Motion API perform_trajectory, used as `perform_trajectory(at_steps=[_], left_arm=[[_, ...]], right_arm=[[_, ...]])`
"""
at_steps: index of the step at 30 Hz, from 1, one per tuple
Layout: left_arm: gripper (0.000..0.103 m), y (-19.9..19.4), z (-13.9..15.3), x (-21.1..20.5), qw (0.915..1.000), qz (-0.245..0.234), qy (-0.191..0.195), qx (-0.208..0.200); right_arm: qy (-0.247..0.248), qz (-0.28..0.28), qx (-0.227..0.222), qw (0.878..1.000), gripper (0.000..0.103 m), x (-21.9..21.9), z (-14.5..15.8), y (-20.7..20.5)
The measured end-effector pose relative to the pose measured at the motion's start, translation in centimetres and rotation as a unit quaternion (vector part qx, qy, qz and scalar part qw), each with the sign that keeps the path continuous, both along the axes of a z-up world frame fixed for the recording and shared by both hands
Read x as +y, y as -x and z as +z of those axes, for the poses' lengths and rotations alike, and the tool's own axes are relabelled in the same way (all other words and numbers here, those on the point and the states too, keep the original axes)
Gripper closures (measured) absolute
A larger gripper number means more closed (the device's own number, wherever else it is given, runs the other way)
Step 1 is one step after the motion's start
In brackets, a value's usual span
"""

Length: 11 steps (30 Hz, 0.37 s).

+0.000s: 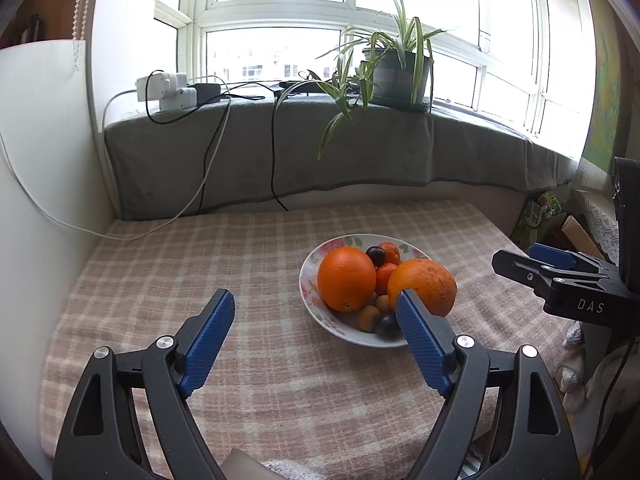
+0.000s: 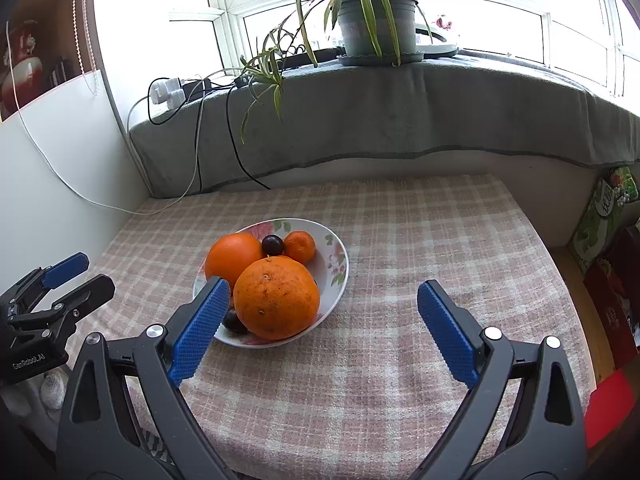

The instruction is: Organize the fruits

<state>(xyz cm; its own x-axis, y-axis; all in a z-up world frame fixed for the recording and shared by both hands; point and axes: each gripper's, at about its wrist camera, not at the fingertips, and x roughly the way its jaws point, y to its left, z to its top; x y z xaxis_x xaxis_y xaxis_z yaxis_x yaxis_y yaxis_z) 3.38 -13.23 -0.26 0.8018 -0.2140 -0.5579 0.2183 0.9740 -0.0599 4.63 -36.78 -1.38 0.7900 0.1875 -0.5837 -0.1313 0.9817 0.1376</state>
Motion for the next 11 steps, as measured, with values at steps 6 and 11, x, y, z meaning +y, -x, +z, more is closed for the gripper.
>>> perform_trajectory(at_steps=[6,11], left_arm=[[0.020,0.09,0.08,0.28,0.9999,0.002,-0.001,-0.011],[0.020,0.10,0.07,0.44,0.9998,-0.002,0.000,-0.018]], right_arm=[[-0.003,-0.007,0.006,1.000,0.006,-0.31,-0.30,-0.29],[-0.011,-0.018,0.012,1.000,0.006,-0.89,-0.82,-0.73]])
